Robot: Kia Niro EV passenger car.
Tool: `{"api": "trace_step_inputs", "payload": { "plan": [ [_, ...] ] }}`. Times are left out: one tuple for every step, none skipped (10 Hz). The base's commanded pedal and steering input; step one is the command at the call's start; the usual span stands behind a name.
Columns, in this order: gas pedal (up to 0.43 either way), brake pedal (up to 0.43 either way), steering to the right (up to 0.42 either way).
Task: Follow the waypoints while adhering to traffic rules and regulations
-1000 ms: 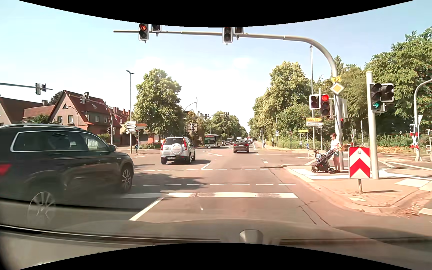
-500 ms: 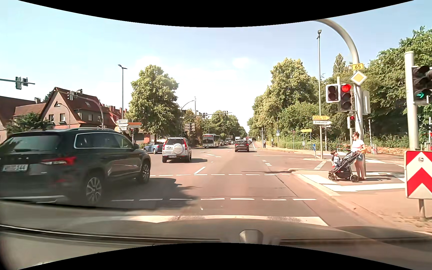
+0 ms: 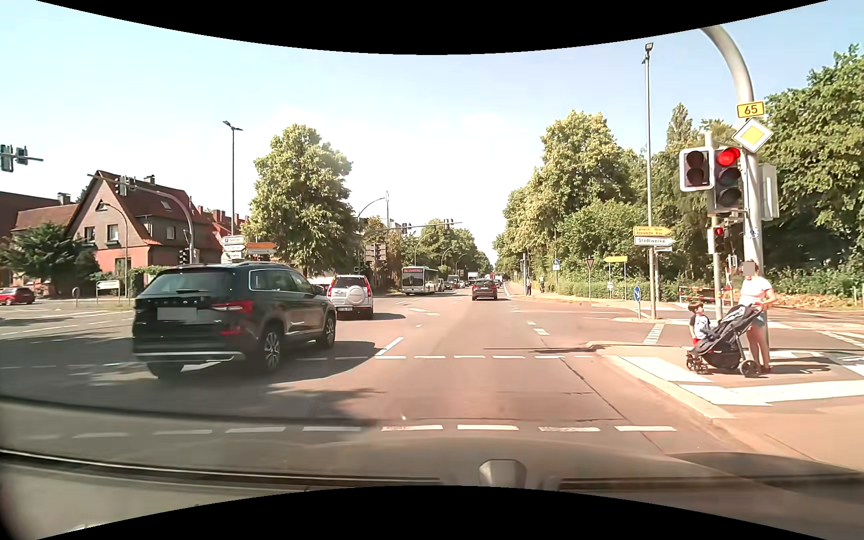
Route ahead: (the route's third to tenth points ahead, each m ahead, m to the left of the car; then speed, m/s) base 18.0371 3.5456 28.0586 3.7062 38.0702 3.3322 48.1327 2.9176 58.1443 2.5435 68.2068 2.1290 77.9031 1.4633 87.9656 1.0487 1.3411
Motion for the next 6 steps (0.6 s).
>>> {"api": "trace_step_inputs", "payload": {
  "plan": [
    [0.000,0.299,0.021],
    [0.000,0.287,0.019],
    [0.000,0.274,0.018],
    [0.000,0.268,0.017],
    [0.000,0.268,0.017],
    [0.000,0.256,0.017]
  ]
}}
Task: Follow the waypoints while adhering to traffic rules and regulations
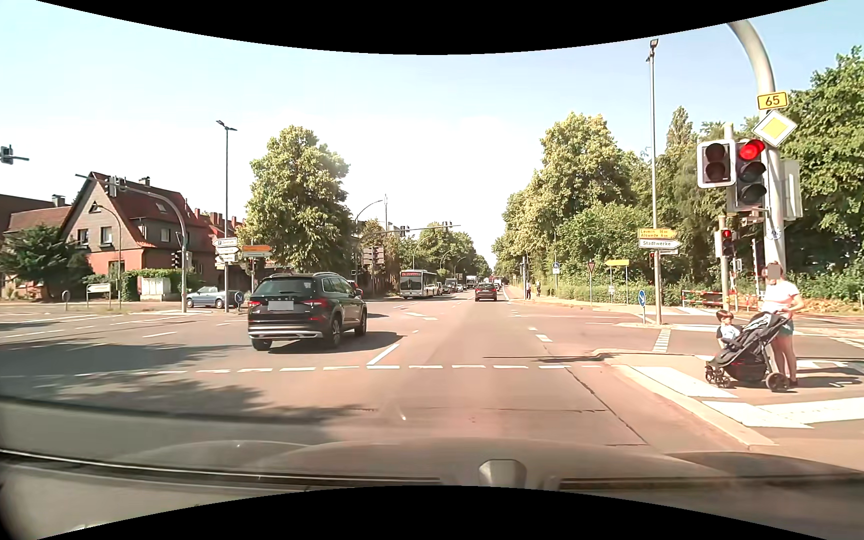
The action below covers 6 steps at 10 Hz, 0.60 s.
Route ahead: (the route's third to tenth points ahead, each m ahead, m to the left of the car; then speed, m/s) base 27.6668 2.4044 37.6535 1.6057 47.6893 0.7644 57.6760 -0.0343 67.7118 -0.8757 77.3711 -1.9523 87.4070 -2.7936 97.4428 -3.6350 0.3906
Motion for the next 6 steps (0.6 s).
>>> {"api": "trace_step_inputs", "payload": {
  "plan": [
    [0.000,0.238,0.016],
    [0.000,0.232,0.016],
    [0.000,0.238,0.016],
    [0.000,0.244,0.016],
    [0.000,0.238,0.016],
    [0.000,0.238,0.016]
  ]
}}
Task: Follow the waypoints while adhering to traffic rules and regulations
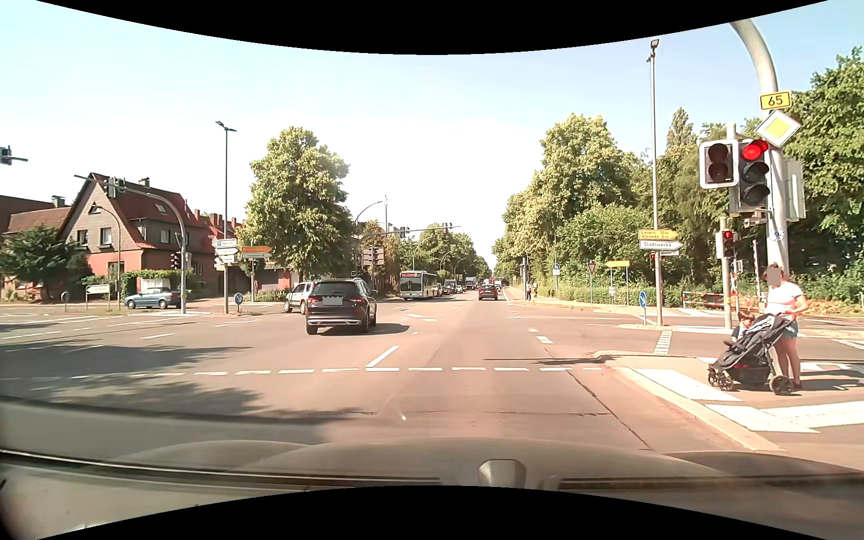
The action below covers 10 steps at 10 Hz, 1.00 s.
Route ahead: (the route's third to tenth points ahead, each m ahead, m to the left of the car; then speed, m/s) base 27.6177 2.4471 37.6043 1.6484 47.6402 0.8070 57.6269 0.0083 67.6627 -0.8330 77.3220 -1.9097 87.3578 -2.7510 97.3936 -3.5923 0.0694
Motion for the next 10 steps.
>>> {"api": "trace_step_inputs", "payload": {
  "plan": [
    [0.000,0.256,0.016],
    [0.000,0.262,0.016],
    [0.000,0.262,0.016],
    [0.000,0.256,0.016],
    [0.000,0.256,0.016],
    [0.000,0.256,0.016],
    [0.000,0.256,0.016],
    [0.000,0.256,0.016],
    [0.000,0.256,0.016],
    [0.000,0.256,0.016]
  ]
}}
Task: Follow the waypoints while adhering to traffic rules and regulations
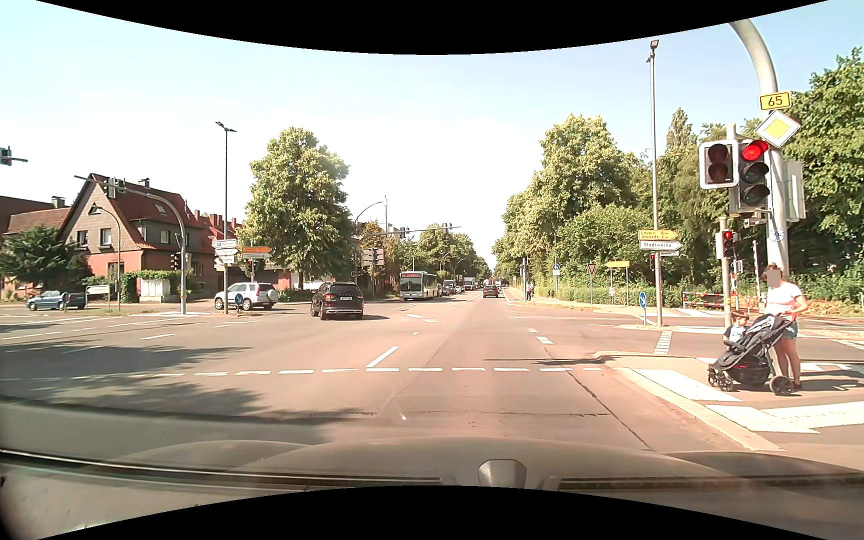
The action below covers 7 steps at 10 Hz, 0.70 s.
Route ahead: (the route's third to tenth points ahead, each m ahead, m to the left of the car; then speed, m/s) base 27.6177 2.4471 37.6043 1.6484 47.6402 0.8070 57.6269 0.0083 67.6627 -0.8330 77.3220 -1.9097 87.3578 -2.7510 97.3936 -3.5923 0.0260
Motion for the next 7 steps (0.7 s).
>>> {"api": "trace_step_inputs", "payload": {
  "plan": [
    [0.000,0.256,0.016],
    [0.000,0.256,0.016],
    [0.000,0.256,0.016],
    [0.000,0.256,0.016],
    [0.000,0.256,0.016],
    [0.000,0.256,0.016],
    [0.000,0.256,0.016]
  ]
}}
